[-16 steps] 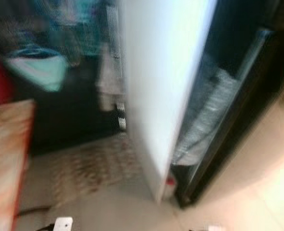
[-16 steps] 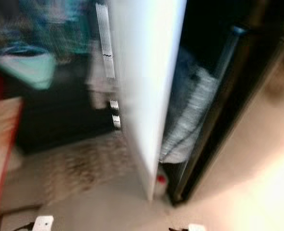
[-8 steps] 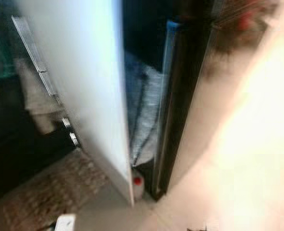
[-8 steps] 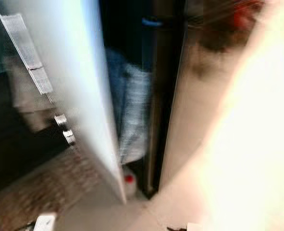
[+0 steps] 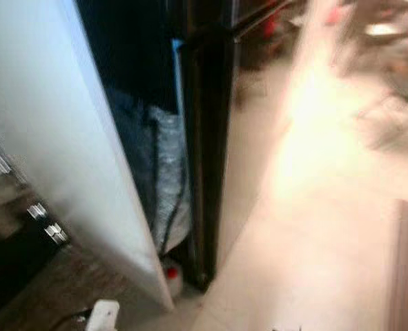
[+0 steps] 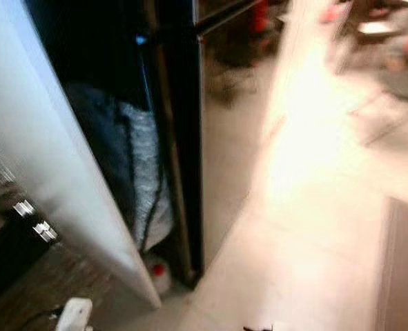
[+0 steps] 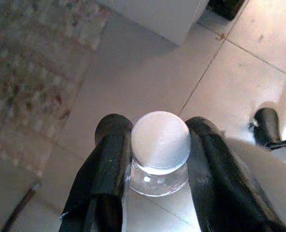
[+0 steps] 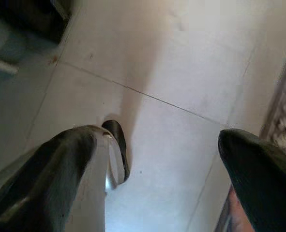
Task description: Restocking fridge
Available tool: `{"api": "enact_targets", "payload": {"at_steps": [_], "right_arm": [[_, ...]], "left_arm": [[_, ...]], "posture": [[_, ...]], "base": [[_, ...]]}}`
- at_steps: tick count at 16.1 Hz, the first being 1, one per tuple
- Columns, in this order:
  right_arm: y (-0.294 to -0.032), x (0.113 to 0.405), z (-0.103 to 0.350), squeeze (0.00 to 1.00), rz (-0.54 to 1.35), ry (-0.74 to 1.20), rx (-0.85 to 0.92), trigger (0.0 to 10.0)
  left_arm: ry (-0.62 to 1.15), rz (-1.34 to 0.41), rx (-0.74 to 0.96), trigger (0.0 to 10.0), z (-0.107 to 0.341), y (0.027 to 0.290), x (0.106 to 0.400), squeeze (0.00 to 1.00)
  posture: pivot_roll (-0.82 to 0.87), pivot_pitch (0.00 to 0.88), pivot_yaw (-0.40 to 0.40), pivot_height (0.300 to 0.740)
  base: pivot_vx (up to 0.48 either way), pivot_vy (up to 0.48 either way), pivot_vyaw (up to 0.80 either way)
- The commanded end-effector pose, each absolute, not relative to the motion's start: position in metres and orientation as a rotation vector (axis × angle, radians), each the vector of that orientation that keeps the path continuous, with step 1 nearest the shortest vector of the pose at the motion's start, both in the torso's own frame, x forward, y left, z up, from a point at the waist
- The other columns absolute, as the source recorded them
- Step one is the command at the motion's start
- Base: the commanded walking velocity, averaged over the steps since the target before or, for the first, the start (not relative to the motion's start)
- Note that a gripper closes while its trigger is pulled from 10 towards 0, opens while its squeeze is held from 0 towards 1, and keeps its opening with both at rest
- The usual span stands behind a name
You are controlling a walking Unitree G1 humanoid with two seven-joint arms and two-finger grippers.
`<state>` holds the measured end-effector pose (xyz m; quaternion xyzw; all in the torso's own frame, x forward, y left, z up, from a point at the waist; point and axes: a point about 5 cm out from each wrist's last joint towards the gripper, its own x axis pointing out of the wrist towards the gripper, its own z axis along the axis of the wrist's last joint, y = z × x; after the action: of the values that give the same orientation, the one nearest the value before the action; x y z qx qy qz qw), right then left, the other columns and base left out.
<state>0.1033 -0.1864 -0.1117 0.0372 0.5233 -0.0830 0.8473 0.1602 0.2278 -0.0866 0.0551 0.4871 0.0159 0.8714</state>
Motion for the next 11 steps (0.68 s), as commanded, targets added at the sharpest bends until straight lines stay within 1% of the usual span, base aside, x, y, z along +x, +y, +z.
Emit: {"api": "enact_targets", "payload": {"at_steps": [1,3,6,7,11], "right_arm": [[-0.1829,0.0691,-0.1206,0.0,-0.166,1.238,0.08,10.0],[-0.1831,0.0701,-0.1202,0.0,-0.179,1.223,0.087,10.0],[-0.1828,0.0703,-0.1197,0.0,-0.207,1.199,0.101,10.0],[-0.1819,0.0693,-0.1197,0.0,-0.246,1.185,0.135,10.0],[-0.1844,0.0709,-0.1171,0.0,-0.339,1.106,0.135,10.0]], "left_arm": [[1.029,0.029,0.115,10.0,-0.0878,0.2257,0.1591,0.0],[1.036,0.013,0.123,10.0,-0.0878,0.2255,0.1593,0.0],[1.038,0.038,0.102,10.0,-0.0883,0.2268,0.1574,0.0],[1.041,0.059,0.086,10.0,-0.0888,0.228,0.1558,0.0],[1.029,0.104,0.048,10.0,-0.0893,0.2294,0.1534,0.0]], "posture": [[-0.1,0.0,0.053,0.74],[-0.11,0.0,0.054,0.74],[-0.11,0.0,0.063,0.74],[-0.11,0.0,0.072,0.74],[-0.13,0.0,0.09,0.74]], "base": [[0.0,0.0,-0.78],[0.0,0.0,-0.78],[0.0,0.0,0.0],[0.0,0.0,0.0],[0.0,0.0,0.0]]}}
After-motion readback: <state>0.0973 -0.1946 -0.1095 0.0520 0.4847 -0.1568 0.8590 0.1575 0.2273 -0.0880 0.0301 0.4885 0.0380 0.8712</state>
